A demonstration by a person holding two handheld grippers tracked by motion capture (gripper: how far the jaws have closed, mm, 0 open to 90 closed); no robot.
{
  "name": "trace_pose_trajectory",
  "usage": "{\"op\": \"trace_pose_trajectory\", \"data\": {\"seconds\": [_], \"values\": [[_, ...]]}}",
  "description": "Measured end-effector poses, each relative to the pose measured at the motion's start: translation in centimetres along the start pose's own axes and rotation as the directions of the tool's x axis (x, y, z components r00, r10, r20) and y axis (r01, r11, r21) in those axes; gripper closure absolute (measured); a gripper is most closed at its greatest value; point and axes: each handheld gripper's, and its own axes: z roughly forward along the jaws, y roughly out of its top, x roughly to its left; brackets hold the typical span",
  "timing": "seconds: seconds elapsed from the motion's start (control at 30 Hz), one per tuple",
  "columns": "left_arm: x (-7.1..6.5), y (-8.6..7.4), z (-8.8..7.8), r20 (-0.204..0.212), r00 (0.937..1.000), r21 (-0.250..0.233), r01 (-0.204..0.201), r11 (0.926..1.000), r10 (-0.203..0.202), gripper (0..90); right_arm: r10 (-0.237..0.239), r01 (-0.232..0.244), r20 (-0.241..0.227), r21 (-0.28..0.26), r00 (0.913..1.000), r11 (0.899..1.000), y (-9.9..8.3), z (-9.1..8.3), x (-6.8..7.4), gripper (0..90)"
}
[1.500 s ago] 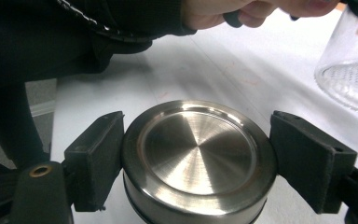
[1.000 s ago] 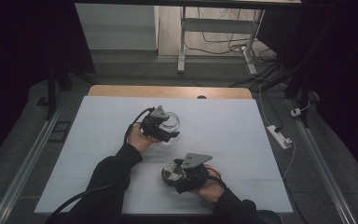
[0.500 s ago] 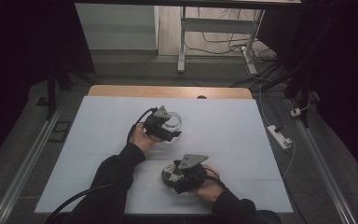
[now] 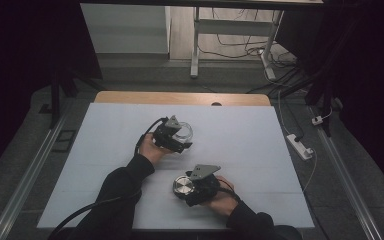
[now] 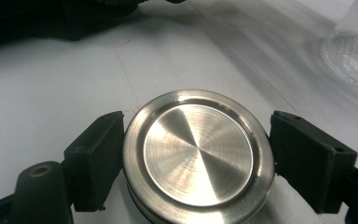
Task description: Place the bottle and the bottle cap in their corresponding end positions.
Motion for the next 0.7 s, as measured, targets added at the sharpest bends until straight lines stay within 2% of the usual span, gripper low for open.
{"op": "trace_pose_trajectory", "data": {"seconds": [0.1, 0.23, 0.47, 0.6, 0.7], "values": [[0.15, -0.03, -0.03, 0.009, 1.0000, 0.006, 0.004, 1.0000, -0.004, 15.0, -0.012, 0.012, 0.002, 0.005, 0.9999, 1.000, 0.01, 0.04, 0.03, 19.4], [0.56, -0.28, -0.02, 0.028, 0.9988, 0.001, 0.041, 0.9991, -0.041, 14.9, -0.008, 0.008, -0.010, 0.011, 0.9999, 1.000, 0.01, 0.07, -0.12, 19.2], [0.46, -0.44, 0.03, 0.021, 0.9990, -0.004, 0.040, 0.9992, -0.040, 14.1, -0.002, 0.002, -0.010, 0.018, 0.9999, 1.000, 0.01, 0.07, -0.13, 15.9], [0.07, -0.38, 0.10, 0.004, 0.9998, 0.019, 0.018, 0.9997, -0.018, 10.5, 0.001, -0.001, -0.011, 0.013, 0.9999, 1.000, 0.03, -0.06, -0.14, 14.0], [-0.10, -0.36, 0.05, -0.001, 0.9998, 0.027, 0.022, 0.9994, -0.022, 7.8, 0.006, -0.006, -0.015, 0.006, 0.9999, 1.000, 0.14, -0.24, -0.08, 12.8]]}}
